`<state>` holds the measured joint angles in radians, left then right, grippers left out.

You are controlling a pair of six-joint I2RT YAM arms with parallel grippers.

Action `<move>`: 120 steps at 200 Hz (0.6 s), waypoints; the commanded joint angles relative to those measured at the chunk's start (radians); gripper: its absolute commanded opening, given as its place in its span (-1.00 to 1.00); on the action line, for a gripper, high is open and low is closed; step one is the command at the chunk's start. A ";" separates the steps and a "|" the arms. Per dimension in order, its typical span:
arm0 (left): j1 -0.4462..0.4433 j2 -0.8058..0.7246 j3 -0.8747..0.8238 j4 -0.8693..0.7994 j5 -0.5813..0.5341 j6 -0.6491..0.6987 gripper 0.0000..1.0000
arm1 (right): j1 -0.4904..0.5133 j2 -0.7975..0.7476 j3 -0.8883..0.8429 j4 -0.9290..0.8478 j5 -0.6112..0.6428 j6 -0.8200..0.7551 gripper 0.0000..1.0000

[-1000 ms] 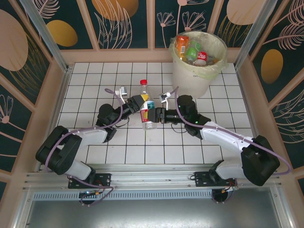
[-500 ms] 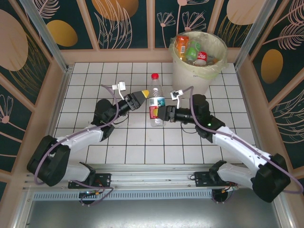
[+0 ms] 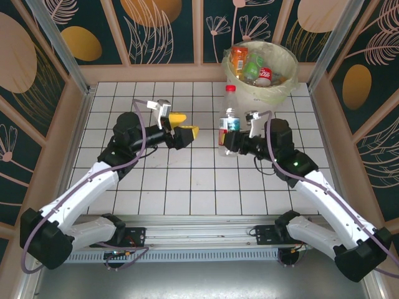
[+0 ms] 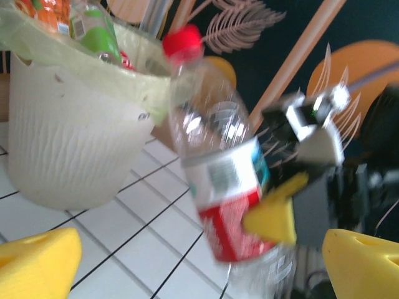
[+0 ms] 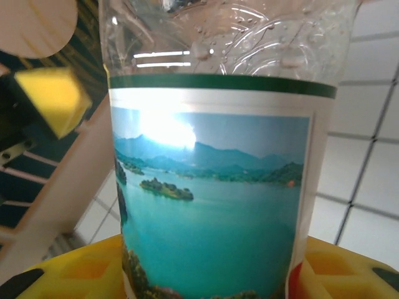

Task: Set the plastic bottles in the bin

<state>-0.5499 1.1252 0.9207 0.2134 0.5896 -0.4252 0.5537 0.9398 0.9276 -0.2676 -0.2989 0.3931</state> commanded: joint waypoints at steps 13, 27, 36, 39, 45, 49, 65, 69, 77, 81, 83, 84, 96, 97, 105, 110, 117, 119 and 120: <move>-0.001 -0.082 0.017 -0.230 0.001 0.257 0.97 | -0.039 0.037 0.137 -0.080 0.269 -0.120 -0.04; 0.000 -0.123 -0.022 -0.174 0.000 0.248 0.97 | -0.048 0.063 0.190 -0.098 0.363 -0.142 -0.04; -0.001 -0.147 -0.048 -0.130 0.009 0.244 0.97 | -0.057 0.079 0.224 -0.101 0.407 -0.158 -0.04; -0.001 -0.154 -0.056 -0.117 0.009 0.241 0.97 | -0.059 0.089 0.236 -0.102 0.420 -0.163 -0.04; -0.001 -0.170 -0.070 -0.094 0.007 0.234 0.97 | -0.067 0.103 0.260 -0.106 0.448 -0.173 -0.04; -0.001 -0.179 -0.076 -0.084 0.006 0.232 0.97 | -0.072 0.112 0.277 -0.109 0.465 -0.178 -0.04; 0.000 -0.205 -0.083 -0.069 0.003 0.226 0.97 | -0.099 0.160 0.343 -0.118 0.526 -0.201 -0.04; 0.000 -0.208 -0.083 -0.069 0.005 0.227 0.97 | -0.107 0.171 0.359 -0.120 0.539 -0.206 -0.04; -0.001 -0.219 -0.084 -0.068 0.007 0.227 0.97 | -0.123 0.196 0.390 -0.122 0.559 -0.213 -0.04; -0.001 -0.223 -0.086 -0.065 0.008 0.225 0.97 | -0.131 0.210 0.407 -0.122 0.565 -0.217 -0.04; 0.000 -0.225 -0.088 -0.063 0.010 0.224 0.97 | -0.137 0.216 0.415 -0.122 0.568 -0.220 -0.04; 0.000 -0.226 -0.089 -0.062 0.010 0.223 0.97 | -0.139 0.219 0.419 -0.122 0.569 -0.221 -0.04; -0.001 -0.240 -0.100 -0.037 0.017 0.214 0.97 | -0.165 0.260 0.464 -0.121 0.589 -0.239 -0.04; -0.001 -0.241 -0.101 -0.035 0.018 0.213 0.97 | -0.167 0.264 0.469 -0.120 0.591 -0.241 -0.04; -0.001 -0.250 -0.111 -0.014 0.020 0.205 0.97 | -0.183 0.291 0.500 -0.120 0.599 -0.251 -0.04; -0.001 -0.256 -0.117 -0.003 0.020 0.200 0.97 | -0.195 0.308 0.519 -0.118 0.600 -0.257 -0.04; -0.001 -0.263 -0.125 0.008 0.022 0.196 0.97 | -0.214 0.330 0.542 -0.111 0.595 -0.264 -0.04; 0.000 -0.265 -0.127 0.014 0.020 0.194 0.97 | -0.220 0.336 0.548 -0.108 0.593 -0.267 -0.04; -0.001 -0.266 -0.127 0.015 0.021 0.192 0.97 | -0.223 0.338 0.551 -0.107 0.592 -0.268 -0.04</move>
<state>-0.5499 0.8883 0.8227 0.1387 0.5941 -0.2253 0.3782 1.2221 1.3903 -0.3790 0.2329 0.1825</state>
